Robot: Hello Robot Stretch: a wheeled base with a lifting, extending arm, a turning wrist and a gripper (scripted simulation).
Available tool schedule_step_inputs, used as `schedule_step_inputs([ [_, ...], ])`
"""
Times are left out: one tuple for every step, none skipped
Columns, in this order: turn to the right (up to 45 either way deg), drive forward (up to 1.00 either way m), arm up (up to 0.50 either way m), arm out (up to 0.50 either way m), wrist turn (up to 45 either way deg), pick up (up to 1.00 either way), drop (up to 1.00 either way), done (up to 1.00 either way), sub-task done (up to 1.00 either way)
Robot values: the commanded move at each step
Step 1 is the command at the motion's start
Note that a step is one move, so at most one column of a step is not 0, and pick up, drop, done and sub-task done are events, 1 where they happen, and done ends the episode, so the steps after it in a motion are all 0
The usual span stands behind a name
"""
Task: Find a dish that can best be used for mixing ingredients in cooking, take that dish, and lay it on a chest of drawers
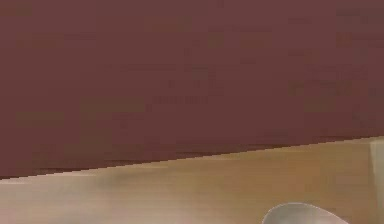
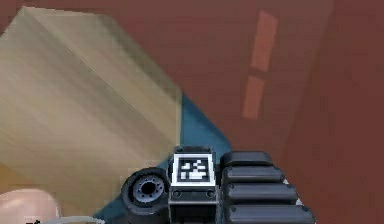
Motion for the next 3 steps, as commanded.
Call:
schedule_step_inputs([
  [0.0, 0.00, -0.12, 0.00, 0.0, 0.00, 0.00, 0.00, 0.00],
  [0.0, 0.00, 0.00, 0.00, 0.0, 0.00, 1.00, 0.00, 0.00],
  [0.0, 0.00, 0.00, 0.00, 0.0, 0.00, 0.00, 1.00, 0.00],
])
